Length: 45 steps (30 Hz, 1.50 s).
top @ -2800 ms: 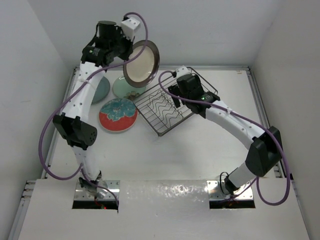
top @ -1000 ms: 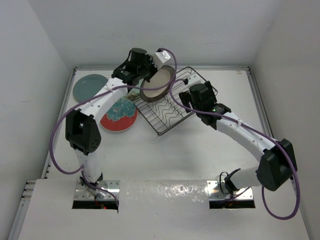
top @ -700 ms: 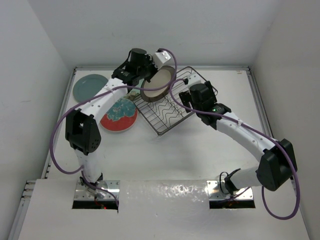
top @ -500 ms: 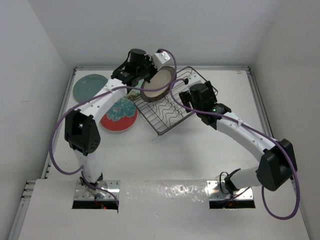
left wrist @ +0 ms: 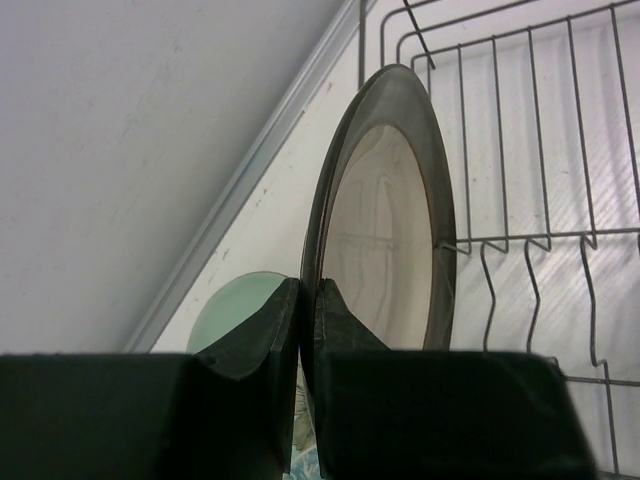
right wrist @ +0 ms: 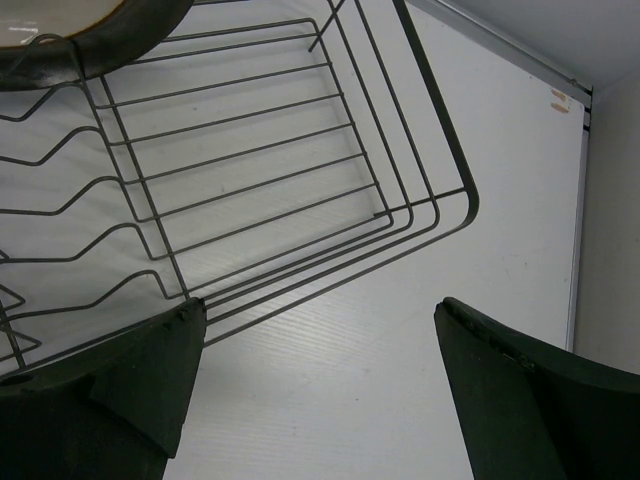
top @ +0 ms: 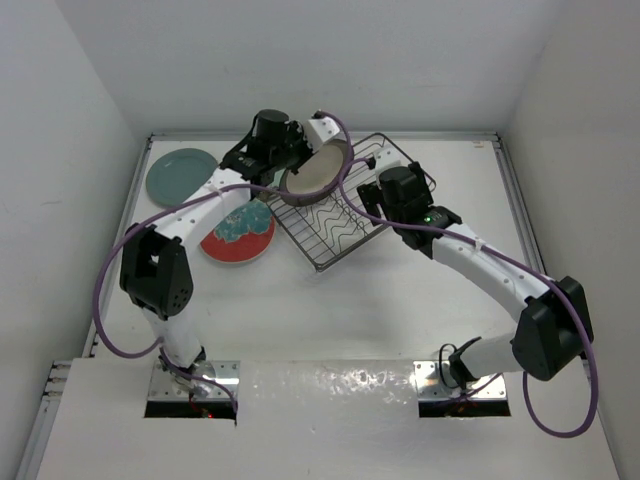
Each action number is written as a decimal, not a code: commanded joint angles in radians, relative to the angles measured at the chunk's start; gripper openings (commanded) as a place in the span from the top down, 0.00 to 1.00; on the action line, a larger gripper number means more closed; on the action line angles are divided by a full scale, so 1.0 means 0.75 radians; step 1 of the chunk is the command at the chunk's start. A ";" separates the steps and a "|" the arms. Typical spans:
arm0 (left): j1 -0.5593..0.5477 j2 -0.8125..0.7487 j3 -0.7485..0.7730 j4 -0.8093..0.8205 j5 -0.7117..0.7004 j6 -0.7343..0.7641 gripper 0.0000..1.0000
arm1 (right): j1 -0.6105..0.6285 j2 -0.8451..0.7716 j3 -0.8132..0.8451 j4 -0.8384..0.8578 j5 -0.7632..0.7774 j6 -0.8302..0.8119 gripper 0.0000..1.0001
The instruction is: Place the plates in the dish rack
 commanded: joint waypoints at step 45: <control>0.038 -0.014 0.461 -0.228 -0.169 -0.502 0.08 | -0.019 -0.026 0.103 0.018 -0.110 0.067 0.04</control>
